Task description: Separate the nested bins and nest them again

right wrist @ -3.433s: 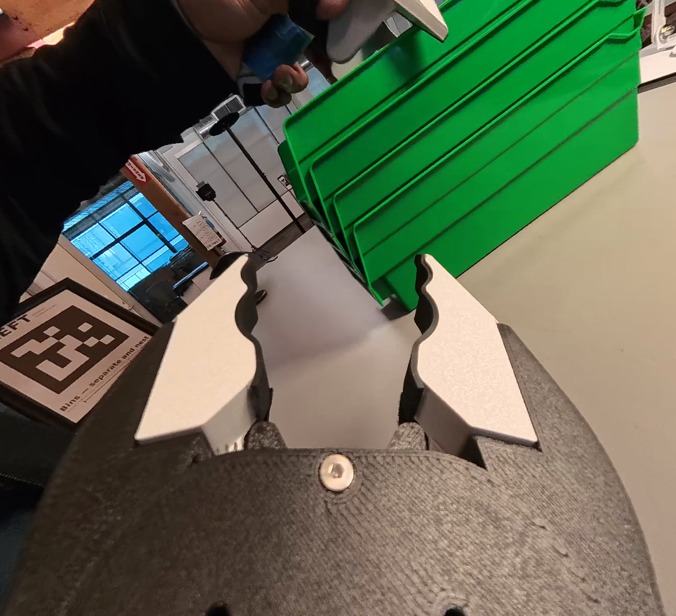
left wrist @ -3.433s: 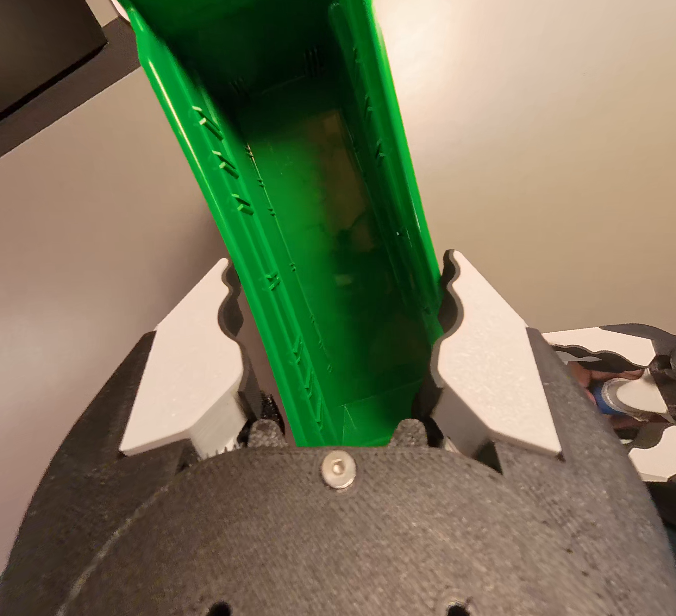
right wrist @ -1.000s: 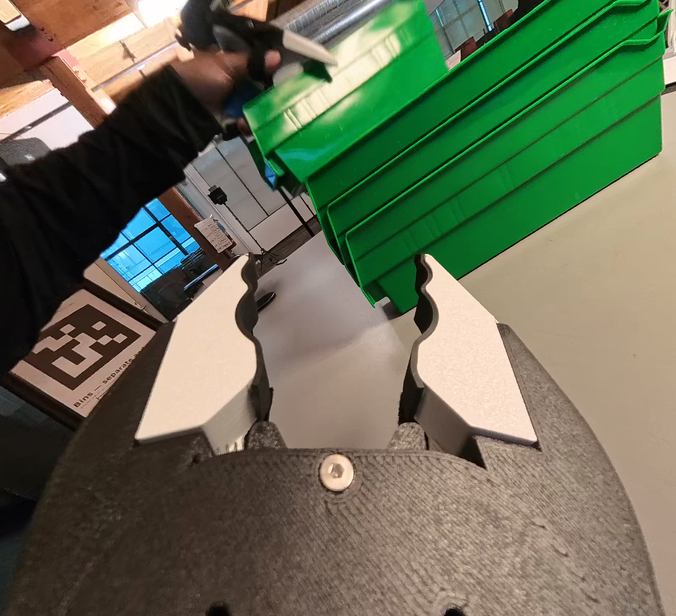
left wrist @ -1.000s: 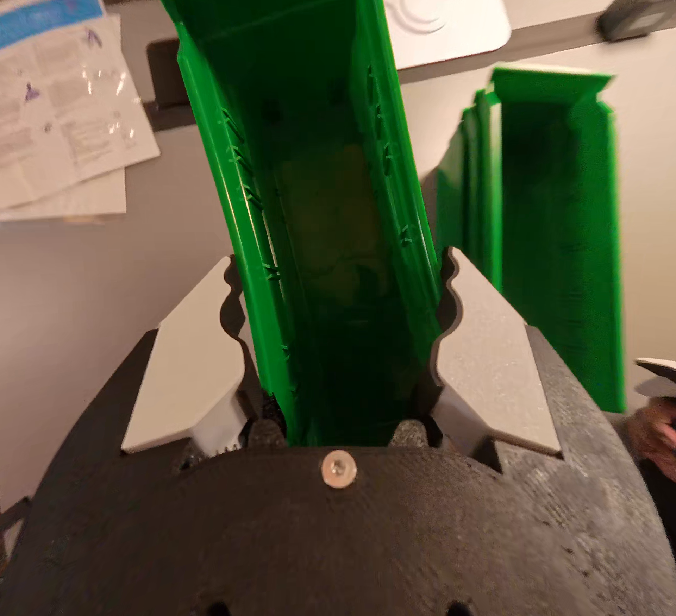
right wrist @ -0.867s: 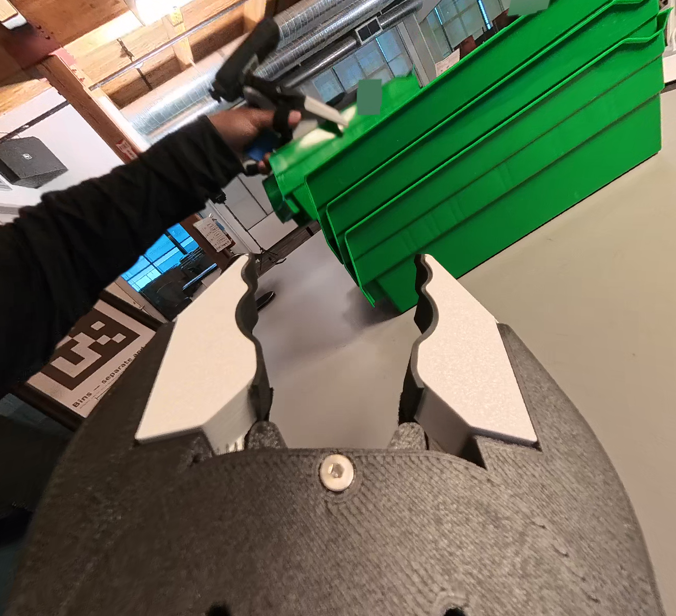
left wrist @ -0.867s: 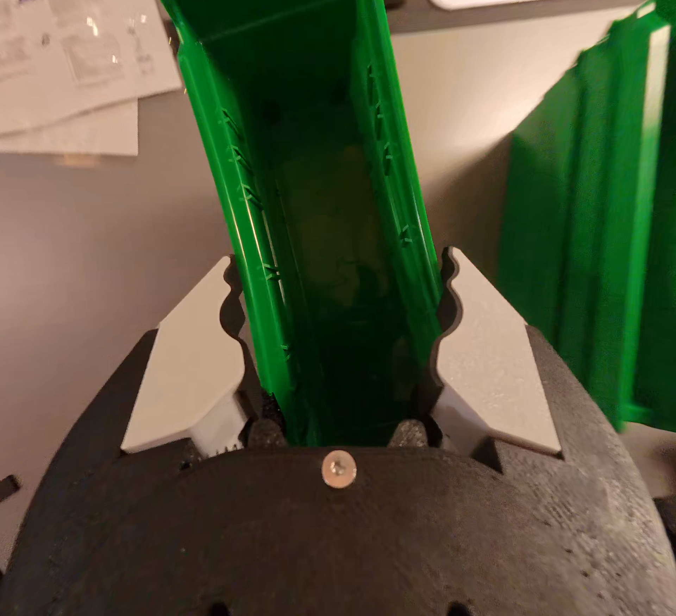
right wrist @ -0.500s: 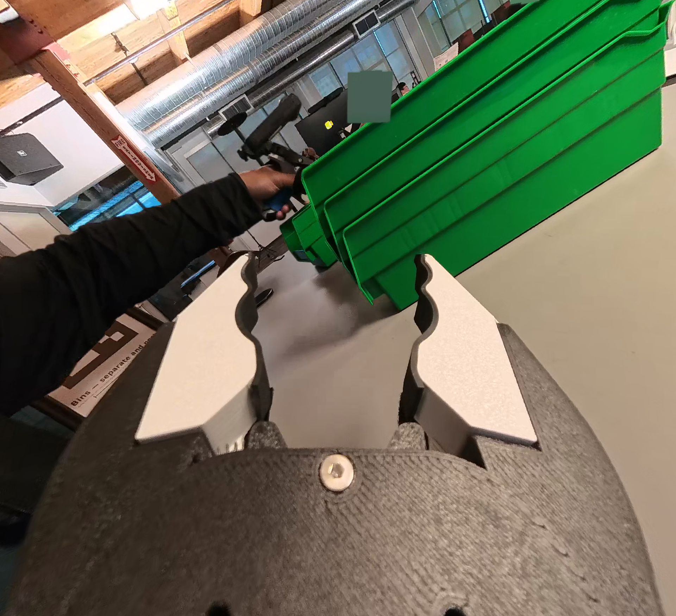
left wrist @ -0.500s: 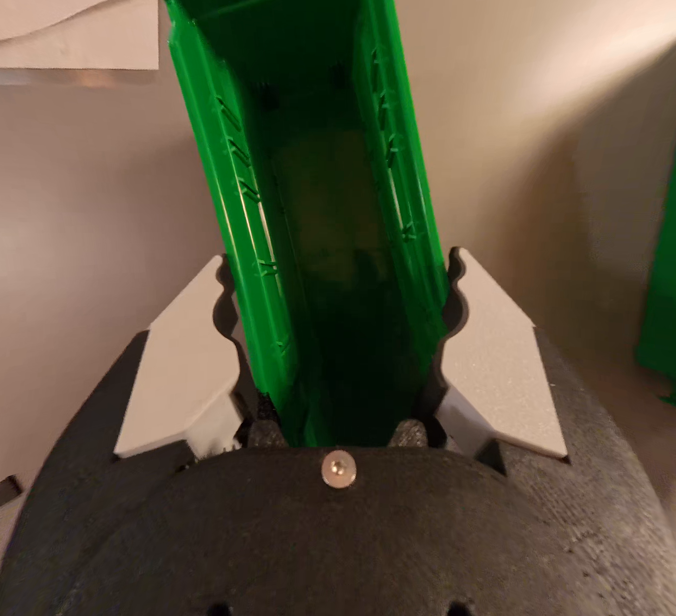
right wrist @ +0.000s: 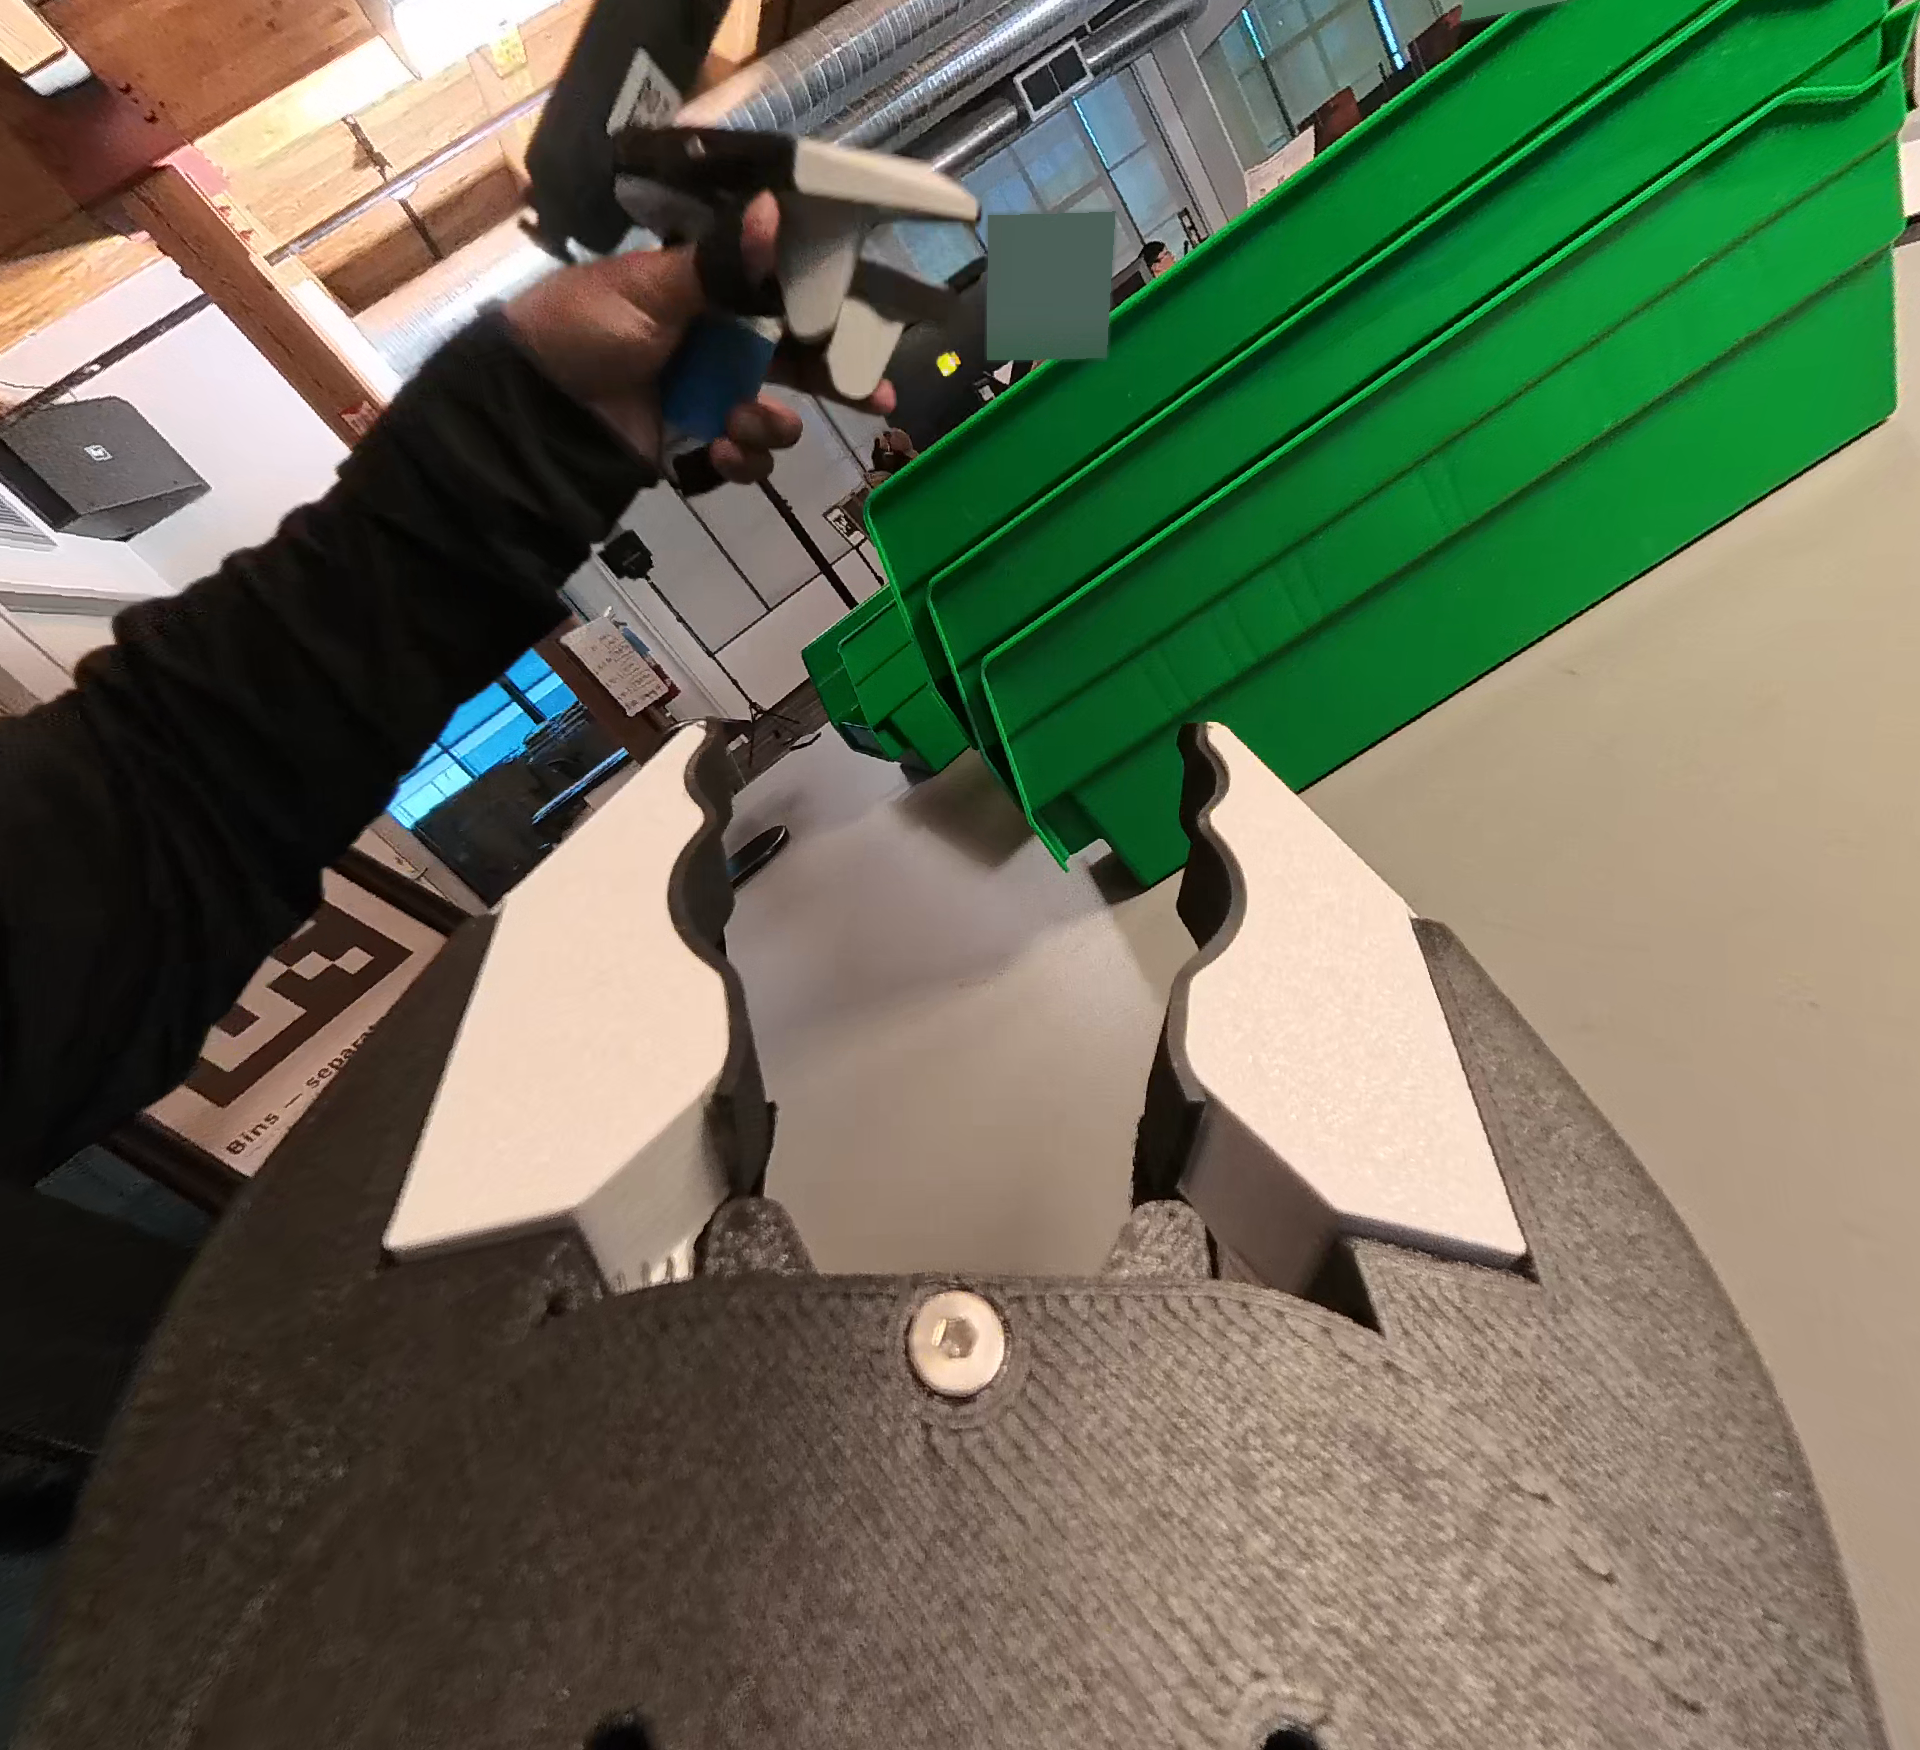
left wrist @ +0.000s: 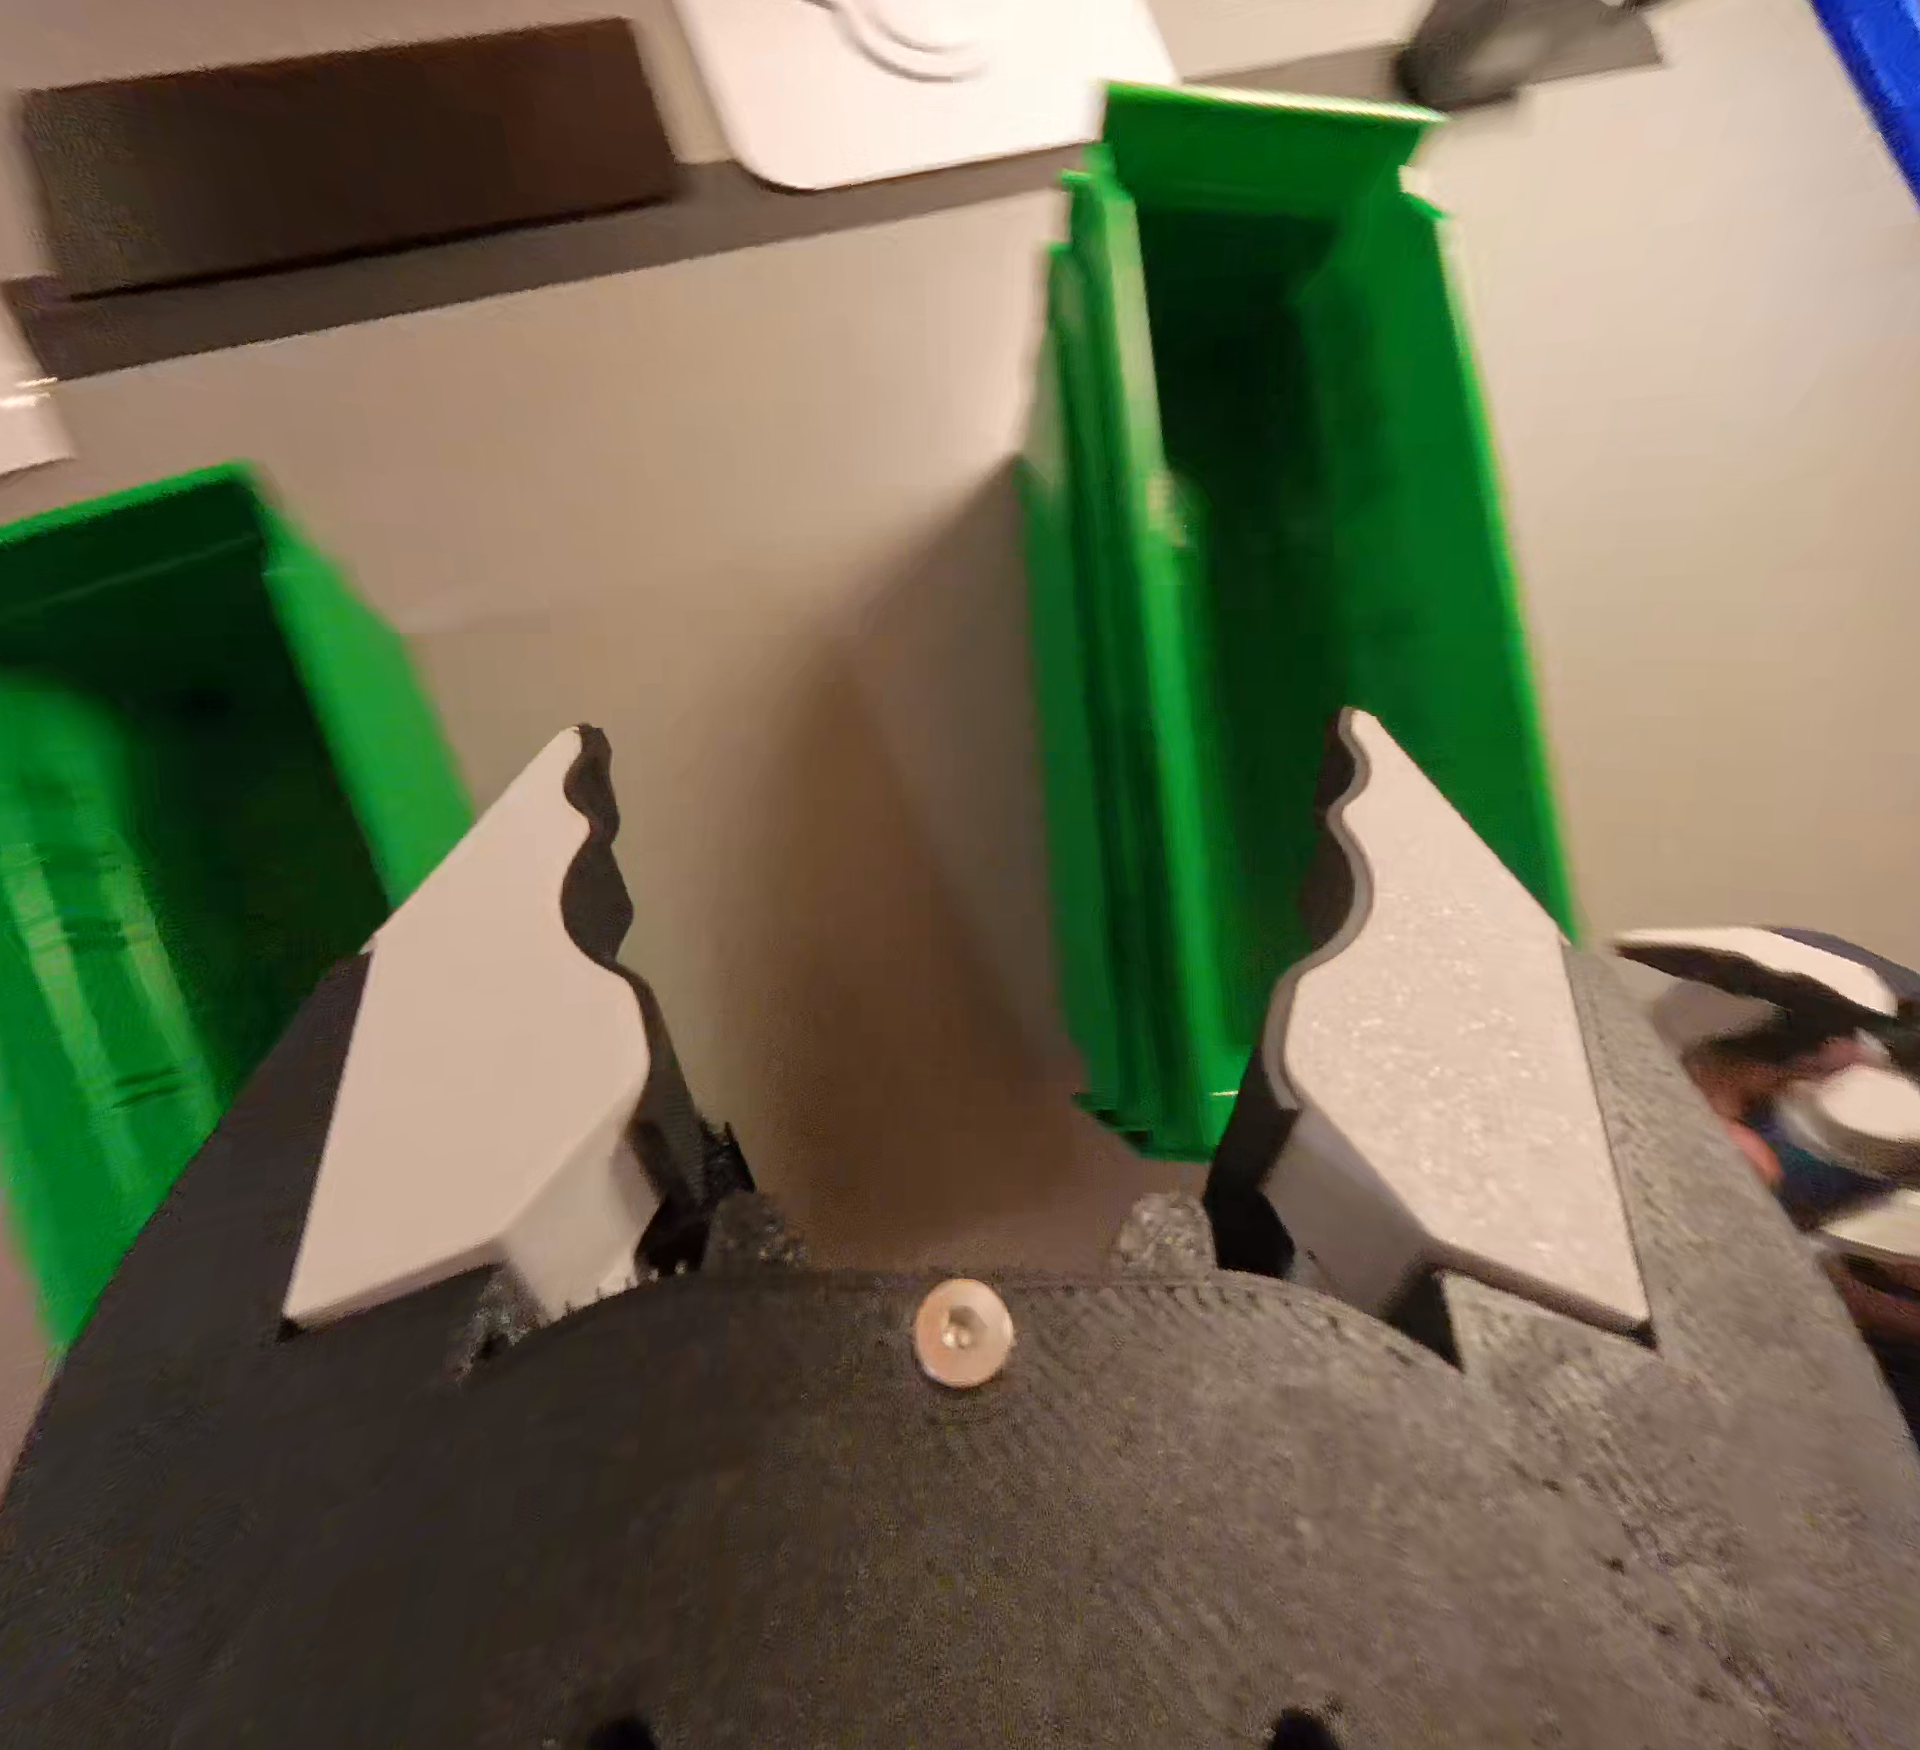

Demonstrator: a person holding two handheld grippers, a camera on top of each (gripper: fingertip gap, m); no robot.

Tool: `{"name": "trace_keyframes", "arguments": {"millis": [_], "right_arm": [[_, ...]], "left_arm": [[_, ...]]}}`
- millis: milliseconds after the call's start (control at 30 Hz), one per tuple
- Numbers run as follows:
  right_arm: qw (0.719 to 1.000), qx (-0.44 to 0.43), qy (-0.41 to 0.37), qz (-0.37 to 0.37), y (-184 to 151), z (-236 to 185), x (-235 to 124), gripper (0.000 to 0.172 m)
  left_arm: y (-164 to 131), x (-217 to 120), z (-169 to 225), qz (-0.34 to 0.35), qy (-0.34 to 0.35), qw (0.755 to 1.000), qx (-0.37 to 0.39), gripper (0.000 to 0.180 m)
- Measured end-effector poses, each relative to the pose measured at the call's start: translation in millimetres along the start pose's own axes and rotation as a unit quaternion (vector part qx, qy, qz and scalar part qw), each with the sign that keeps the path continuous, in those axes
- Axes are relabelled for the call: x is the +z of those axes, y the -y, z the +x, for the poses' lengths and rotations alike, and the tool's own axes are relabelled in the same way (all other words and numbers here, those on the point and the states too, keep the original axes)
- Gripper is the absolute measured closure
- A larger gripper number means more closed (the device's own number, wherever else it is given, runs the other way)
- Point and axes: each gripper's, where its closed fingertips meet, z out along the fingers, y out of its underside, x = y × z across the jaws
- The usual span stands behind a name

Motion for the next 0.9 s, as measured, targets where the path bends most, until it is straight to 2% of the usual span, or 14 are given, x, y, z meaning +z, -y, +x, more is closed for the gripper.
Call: {"name": "trace_keyframes", "arguments": {"millis": [33,133,267,367,700,900], "right_arm": [[1.0,0.0,0.0,0.0,0,0,0,0.084],[1.0,0.001,0.003,0.004,1,-1,-1,0.084],[1.0,0.006,0.008,0.009,3,-1,-3,0.084],[1.0,0.008,0.014,0.015,5,-3,-4,0.084],[0.999,0.016,0.021,0.021,7,-3,-6,0.084],[0.999,0.016,0.021,0.022,7,-3,-6,0.084]], "left_arm": [[1,7,20,-0.012,-0.012,1.0,0.011,0.048],[0,31,64,-0.048,-0.021,0.997,0.052,0.048],[-3,58,89,-0.082,-0.001,0.992,0.098,0.046],[-3,69,87,-0.091,0.028,0.988,0.119,0.046],[-15,84,86,-0.129,0.032,0.985,0.111,0.051],[-16,89,86,-0.132,0.057,0.981,0.133,0.055]]}}
